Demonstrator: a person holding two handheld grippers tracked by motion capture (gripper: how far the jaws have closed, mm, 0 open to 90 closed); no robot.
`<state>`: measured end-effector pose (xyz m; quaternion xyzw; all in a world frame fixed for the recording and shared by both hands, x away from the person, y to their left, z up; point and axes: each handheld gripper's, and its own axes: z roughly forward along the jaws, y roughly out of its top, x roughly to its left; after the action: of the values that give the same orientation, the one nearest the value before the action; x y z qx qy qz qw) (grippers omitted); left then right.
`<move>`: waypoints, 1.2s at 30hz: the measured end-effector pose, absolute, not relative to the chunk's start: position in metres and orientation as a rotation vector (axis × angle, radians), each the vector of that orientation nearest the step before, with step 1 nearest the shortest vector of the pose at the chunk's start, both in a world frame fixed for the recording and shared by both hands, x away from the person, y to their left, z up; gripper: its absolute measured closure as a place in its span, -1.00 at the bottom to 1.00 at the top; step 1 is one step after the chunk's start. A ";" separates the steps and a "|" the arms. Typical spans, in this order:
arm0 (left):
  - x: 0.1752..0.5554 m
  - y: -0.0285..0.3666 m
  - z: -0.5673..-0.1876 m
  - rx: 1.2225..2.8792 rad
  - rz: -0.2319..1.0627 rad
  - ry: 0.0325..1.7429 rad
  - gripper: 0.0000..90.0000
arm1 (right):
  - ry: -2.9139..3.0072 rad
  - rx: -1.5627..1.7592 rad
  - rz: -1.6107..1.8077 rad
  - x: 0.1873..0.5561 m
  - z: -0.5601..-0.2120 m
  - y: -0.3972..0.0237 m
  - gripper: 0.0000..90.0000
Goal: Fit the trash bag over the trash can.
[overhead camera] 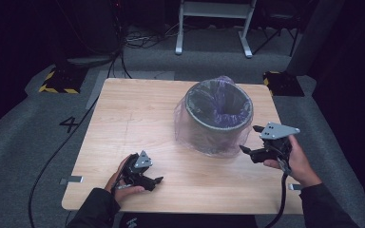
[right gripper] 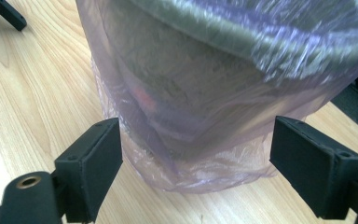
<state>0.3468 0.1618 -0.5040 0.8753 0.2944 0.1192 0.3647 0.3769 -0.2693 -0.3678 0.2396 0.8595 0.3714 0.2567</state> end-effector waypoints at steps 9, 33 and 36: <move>0.347 0.162 -0.504 2.251 0.307 0.756 -0.73 | 2.360 0.660 0.962 0.377 -0.380 -0.270 -0.63; 0.347 0.162 -0.504 2.250 0.306 0.757 -0.73 | 2.423 0.730 0.903 0.369 -0.425 -0.285 -0.62; 0.347 0.162 -0.504 2.251 0.306 0.758 -0.73 | 2.423 0.743 0.890 0.367 -0.431 -0.289 -0.62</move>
<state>0.3467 0.1617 -0.5040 0.8751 0.2946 0.1191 0.3650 0.3672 -0.2885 -0.4308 0.2695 0.8787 0.3228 0.2259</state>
